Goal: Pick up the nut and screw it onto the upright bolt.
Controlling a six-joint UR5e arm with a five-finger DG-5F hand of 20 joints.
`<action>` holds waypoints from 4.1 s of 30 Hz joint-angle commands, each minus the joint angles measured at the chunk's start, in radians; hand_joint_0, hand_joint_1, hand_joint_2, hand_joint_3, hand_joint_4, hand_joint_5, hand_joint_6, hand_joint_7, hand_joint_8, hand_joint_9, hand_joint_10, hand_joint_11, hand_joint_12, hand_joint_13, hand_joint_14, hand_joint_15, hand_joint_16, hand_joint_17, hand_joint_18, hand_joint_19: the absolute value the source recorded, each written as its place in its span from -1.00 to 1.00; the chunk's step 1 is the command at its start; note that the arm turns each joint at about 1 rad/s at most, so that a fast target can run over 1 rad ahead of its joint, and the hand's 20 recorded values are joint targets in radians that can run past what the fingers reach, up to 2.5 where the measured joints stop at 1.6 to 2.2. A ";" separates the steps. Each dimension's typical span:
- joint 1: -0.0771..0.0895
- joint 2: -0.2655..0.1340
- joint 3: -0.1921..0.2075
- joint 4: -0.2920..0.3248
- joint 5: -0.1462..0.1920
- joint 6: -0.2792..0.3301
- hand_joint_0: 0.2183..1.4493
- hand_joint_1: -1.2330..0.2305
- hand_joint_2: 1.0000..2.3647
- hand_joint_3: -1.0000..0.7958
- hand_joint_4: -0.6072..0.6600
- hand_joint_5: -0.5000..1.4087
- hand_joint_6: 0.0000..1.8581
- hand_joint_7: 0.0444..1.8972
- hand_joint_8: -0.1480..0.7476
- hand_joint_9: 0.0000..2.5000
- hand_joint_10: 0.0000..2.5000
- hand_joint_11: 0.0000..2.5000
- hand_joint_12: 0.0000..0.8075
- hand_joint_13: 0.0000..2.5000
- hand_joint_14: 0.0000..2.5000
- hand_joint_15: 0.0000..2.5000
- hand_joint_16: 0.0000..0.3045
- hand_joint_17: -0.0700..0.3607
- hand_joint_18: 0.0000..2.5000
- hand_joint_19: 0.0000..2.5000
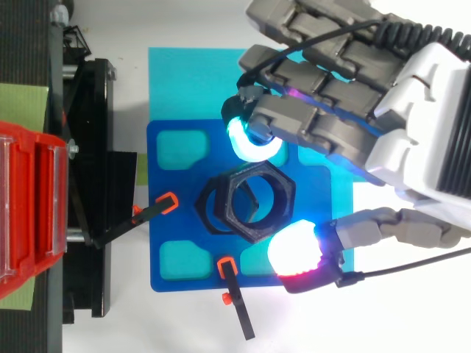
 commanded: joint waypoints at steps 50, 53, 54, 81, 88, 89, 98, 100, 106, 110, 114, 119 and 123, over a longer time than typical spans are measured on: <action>0.008 -0.047 0.000 0.089 -0.007 -0.034 -0.49 -0.15 -1.00 -0.44 0.42 -0.60 -0.46 0.29 0.03 -0.54 -1.00 -0.97 -0.09 -0.68 -1.00 -1.00 -0.71 -0.21 -0.79 -1.00; 0.009 -0.050 0.000 0.089 -0.007 -0.034 -0.49 -0.15 -1.00 -0.44 0.41 -0.60 -0.46 0.29 0.03 -0.54 -1.00 -0.97 -0.09 -0.68 -1.00 -1.00 -0.71 -0.21 -0.79 -1.00; 0.009 -0.055 0.000 0.089 -0.006 -0.034 -0.49 -0.15 -1.00 -0.44 0.42 -0.60 -0.46 0.29 0.03 -0.54 -1.00 -0.97 -0.09 -0.68 -1.00 -1.00 -0.71 -0.21 -0.80 -1.00; 0.000 -0.058 -0.002 0.069 -0.012 -0.014 -0.49 -0.14 -1.00 -0.44 0.41 -0.60 -0.46 0.28 0.03 -0.54 -1.00 -0.97 -0.10 -0.68 -1.00 -1.00 -0.71 -0.21 -0.79 -1.00; -0.001 -0.058 -0.002 0.067 -0.016 -0.014 -0.49 -0.14 -1.00 -0.44 0.42 -0.60 -0.46 0.28 0.03 -0.54 -1.00 -0.97 -0.10 -0.67 -1.00 -1.00 -0.71 -0.21 -0.79 -1.00; -0.001 -0.058 -0.002 0.067 -0.018 -0.014 -0.49 -0.14 -1.00 -0.44 0.42 -0.60 -0.46 0.28 0.03 -0.54 -1.00 -0.97 -0.10 -0.67 -1.00 -1.00 -0.71 -0.21 -0.79 -1.00; -0.005 -0.064 -0.005 0.067 -0.021 -0.005 -0.49 -0.14 -1.00 -0.44 0.42 -0.60 -0.46 0.27 0.03 -0.54 -1.00 -0.97 -0.10 -0.67 -1.00 -1.00 -0.71 -0.22 -0.79 -1.00; -0.005 -0.064 -0.005 0.067 -0.024 -0.005 -0.49 -0.14 -1.00 -0.44 0.42 -0.60 -0.46 0.27 0.03 -0.54 -1.00 -0.96 -0.10 -0.67 -1.00 -1.00 -0.71 -0.22 -0.79 -1.00; -0.003 -0.064 -0.003 0.069 -0.029 -0.006 -0.49 -0.15 -1.00 -0.44 0.42 -0.60 -0.46 0.28 0.03 -0.54 -1.00 -0.97 -0.10 -0.67 -1.00 -1.00 -0.71 -0.22 -0.79 -1.00; 0.002 -0.064 -0.005 0.070 -0.030 -0.009 -0.49 -0.16 -1.00 -0.44 0.41 -0.60 -0.46 0.28 0.03 -0.54 -1.00 -0.97 -0.10 -0.67 -1.00 -1.00 -0.71 -0.21 -0.79 -1.00; 0.005 -0.064 -0.003 0.072 -0.030 -0.012 -0.49 -0.17 -1.00 -0.44 0.41 -0.60 -0.46 0.27 0.03 -0.54 -1.00 -0.97 -0.10 -0.67 -1.00 -1.00 -0.71 -0.21 -0.79 -1.00; 0.005 -0.064 -0.005 0.072 -0.039 -0.012 -0.50 -0.17 -1.00 -0.44 0.42 -0.60 -0.46 0.28 0.03 -0.54 -1.00 -0.97 -0.10 -0.67 -1.00 -1.00 -0.71 -0.22 -0.79 -1.00; -0.001 -0.064 -0.005 0.072 -0.052 -0.011 -0.50 -0.17 -1.00 -0.44 0.42 -0.60 -0.46 0.28 0.03 -0.54 -1.00 -0.97 -0.09 -0.67 -1.00 -1.00 -0.71 -0.21 -0.79 -1.00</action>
